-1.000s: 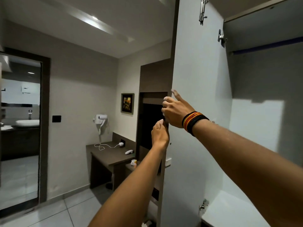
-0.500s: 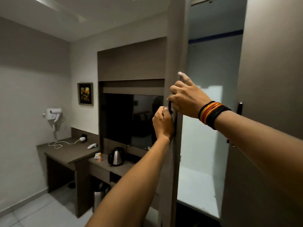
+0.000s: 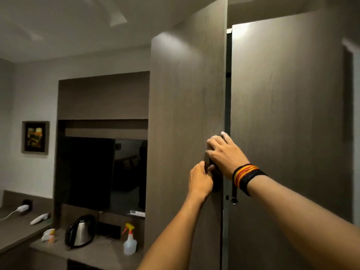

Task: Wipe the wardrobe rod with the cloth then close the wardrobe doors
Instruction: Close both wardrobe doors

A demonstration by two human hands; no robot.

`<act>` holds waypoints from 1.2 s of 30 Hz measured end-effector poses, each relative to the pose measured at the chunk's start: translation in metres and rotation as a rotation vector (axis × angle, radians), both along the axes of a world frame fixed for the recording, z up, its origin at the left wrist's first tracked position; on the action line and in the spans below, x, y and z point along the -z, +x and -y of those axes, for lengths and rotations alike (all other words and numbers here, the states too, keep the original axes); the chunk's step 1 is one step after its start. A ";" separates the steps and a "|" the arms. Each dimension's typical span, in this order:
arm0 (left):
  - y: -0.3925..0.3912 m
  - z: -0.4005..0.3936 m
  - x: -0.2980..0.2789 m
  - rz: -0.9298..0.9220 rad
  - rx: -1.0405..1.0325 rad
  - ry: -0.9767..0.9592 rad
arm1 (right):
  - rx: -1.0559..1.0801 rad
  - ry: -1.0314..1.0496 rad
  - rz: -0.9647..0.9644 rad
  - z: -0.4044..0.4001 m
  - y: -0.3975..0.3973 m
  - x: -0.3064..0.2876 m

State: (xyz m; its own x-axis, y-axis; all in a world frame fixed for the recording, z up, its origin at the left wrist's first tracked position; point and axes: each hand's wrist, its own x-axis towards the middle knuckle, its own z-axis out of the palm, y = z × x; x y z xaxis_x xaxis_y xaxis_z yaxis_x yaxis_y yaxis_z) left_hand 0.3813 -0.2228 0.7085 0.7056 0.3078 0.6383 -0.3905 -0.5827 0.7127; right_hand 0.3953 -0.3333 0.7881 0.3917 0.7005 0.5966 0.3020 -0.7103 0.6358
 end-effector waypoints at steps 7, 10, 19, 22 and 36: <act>0.044 0.015 -0.001 -0.014 -0.044 -0.029 | 0.130 0.112 -0.013 0.016 0.043 0.000; 0.067 0.022 -0.004 -0.007 -0.036 -0.032 | 0.159 0.113 -0.034 0.024 0.062 -0.002; 0.118 0.027 0.002 0.040 -0.025 -0.053 | 0.160 0.201 -0.025 0.024 0.107 0.012; 0.128 0.028 0.003 0.051 -0.021 -0.048 | 0.170 0.203 -0.030 0.025 0.119 0.016; 0.129 0.022 -0.005 0.042 -0.110 0.098 | 0.099 0.386 -0.141 0.018 0.133 0.028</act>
State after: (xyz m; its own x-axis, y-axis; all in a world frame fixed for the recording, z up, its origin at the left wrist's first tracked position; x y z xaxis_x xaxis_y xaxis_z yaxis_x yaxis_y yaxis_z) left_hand 0.5105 -0.2445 0.7136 0.6435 0.3162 0.6970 -0.3488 -0.6895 0.6348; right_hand 0.5286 -0.3508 0.7597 0.5421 0.3914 0.7436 0.2856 -0.9180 0.2751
